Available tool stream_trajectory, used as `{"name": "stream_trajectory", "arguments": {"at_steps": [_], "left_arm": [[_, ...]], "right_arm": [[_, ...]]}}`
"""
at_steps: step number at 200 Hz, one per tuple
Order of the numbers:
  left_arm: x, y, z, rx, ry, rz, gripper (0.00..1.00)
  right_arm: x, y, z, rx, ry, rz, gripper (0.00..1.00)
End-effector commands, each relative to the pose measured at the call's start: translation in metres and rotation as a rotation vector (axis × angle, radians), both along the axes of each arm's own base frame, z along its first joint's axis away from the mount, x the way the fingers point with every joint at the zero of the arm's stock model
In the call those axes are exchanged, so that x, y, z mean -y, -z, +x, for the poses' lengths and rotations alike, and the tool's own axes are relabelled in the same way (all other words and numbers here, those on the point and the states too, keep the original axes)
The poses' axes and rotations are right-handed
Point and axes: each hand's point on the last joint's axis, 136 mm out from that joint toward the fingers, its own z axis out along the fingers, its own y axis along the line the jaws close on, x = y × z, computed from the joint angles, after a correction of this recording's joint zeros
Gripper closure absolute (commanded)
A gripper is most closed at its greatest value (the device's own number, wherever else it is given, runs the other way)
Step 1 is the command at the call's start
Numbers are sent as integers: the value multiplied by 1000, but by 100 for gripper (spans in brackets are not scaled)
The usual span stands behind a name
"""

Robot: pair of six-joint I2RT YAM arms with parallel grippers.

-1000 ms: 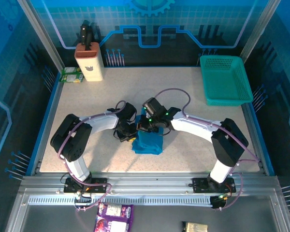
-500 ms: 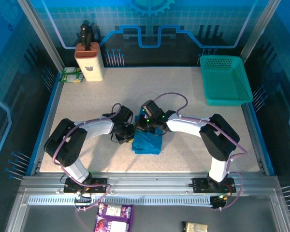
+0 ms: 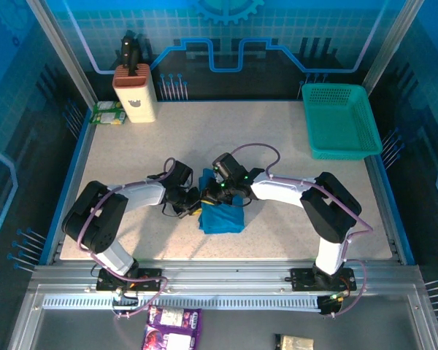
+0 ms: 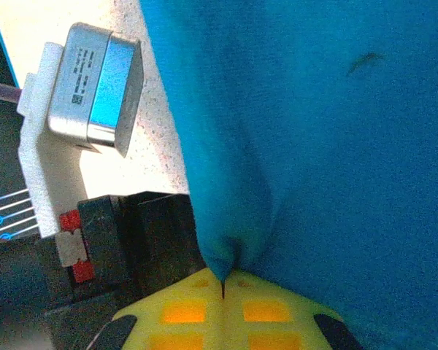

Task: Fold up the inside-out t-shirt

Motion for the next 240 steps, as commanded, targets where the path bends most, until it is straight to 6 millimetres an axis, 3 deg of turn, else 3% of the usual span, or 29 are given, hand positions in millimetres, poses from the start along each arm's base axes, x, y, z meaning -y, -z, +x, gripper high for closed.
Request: {"name": "stream_trajectory", "arguments": {"at_steps": [1, 61, 85, 106, 137, 155, 180, 183, 205, 240], "left_arm": [[-16, 24, -8, -27, -24, 64, 100], [-47, 14, -14, -14, -77, 97, 95], [-60, -1, -17, 11, -79, 119, 93], [-67, -20, -18, 41, -70, 147, 92], [-41, -61, -14, 130, 29, 69, 90], [-25, -73, -26, 126, 104, 92, 87], [-8, -71, -45, 71, 137, 55, 77], [-7, -70, -48, 65, 142, 49, 77], [6, -63, -61, 42, 166, 15, 71], [10, -49, -76, -2, 182, 23, 67]], "right_arm": [[-15, -9, -8, -12, -49, 60, 93], [-10, -29, 6, 50, -34, 106, 78], [0, -42, 10, 75, -30, 126, 63], [18, -52, 11, 95, -21, 126, 61], [58, -49, 0, 88, -16, 65, 63], [77, -41, -11, 47, -12, 50, 64], [90, -37, -22, 26, -10, 60, 64], [94, -29, -27, 6, -11, 48, 64], [97, -20, -36, -27, -22, 39, 64], [101, -11, -41, -50, -34, 4, 64]]}}
